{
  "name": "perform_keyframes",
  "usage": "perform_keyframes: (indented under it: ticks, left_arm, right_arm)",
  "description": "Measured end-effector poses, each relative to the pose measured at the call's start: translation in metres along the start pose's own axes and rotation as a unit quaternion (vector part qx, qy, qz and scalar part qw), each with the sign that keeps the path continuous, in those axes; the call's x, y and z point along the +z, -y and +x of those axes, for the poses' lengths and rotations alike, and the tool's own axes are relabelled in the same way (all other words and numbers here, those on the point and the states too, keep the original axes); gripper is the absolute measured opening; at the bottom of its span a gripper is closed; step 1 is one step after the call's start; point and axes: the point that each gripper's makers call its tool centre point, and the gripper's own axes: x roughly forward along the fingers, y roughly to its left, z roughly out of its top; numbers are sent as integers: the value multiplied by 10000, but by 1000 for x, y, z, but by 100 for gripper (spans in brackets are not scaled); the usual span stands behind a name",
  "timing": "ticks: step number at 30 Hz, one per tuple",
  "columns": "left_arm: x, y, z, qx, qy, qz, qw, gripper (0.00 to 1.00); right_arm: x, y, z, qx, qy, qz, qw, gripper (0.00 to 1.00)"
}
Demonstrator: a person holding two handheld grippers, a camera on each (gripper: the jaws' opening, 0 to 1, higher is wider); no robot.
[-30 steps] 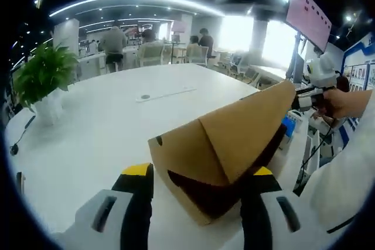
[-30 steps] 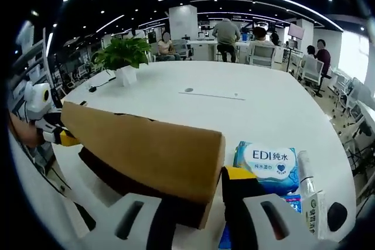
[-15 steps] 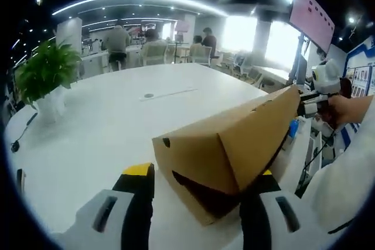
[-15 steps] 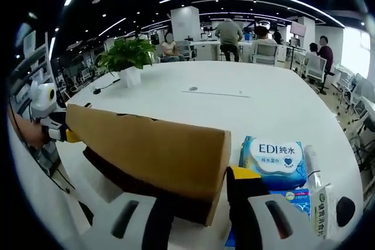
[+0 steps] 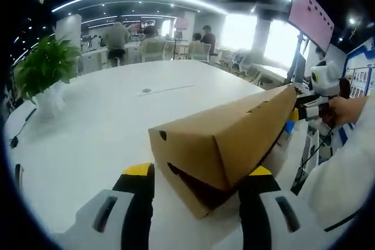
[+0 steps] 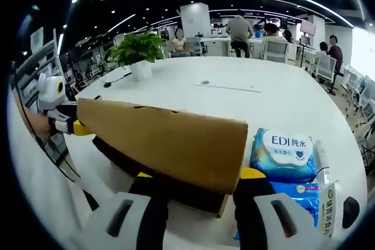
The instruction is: Operate the shoe box by opening the lid, removing the specified soft item, and placing it in the target area until the item is outside and the box remains undamaged.
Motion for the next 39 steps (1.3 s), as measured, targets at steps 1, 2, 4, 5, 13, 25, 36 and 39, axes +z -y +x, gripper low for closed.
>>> perform_keyframes:
  ticks: [1,2,4,5,13,25,36,39]
  left_arm:
    - [0,0,0,-3,5,8,10000,59]
    - [0,1,0,-8,6,25,10000,59]
    - [0,3,1,-55,-12,75,10000,59]
    - [1,4,1,-62,-14,79,9999,59]
    - [4,16,0,-238,55,162,9996,57]
    - [-12,18,2,-258,-100,99,9996,55]
    - [-15,17,4,-278,-150,100,9995,55]
    - [-15,14,2,-256,-161,59,9995,55]
  right_arm:
    - [0,-1,0,5,1,-44,10000,46]
    - [-1,-1,0,-10,-19,-106,9999,47]
    - [-2,-1,-1,-63,-56,-245,9997,47]
    - [-3,-2,-1,-57,-58,-253,9996,47]
    - [-5,-6,-2,46,-128,-370,9992,46]
    - [-16,4,-5,-153,-287,-305,9990,46]
    - [-11,2,-2,-154,-217,-256,9993,45]
    - [-12,1,-1,-133,-230,-281,9993,45]
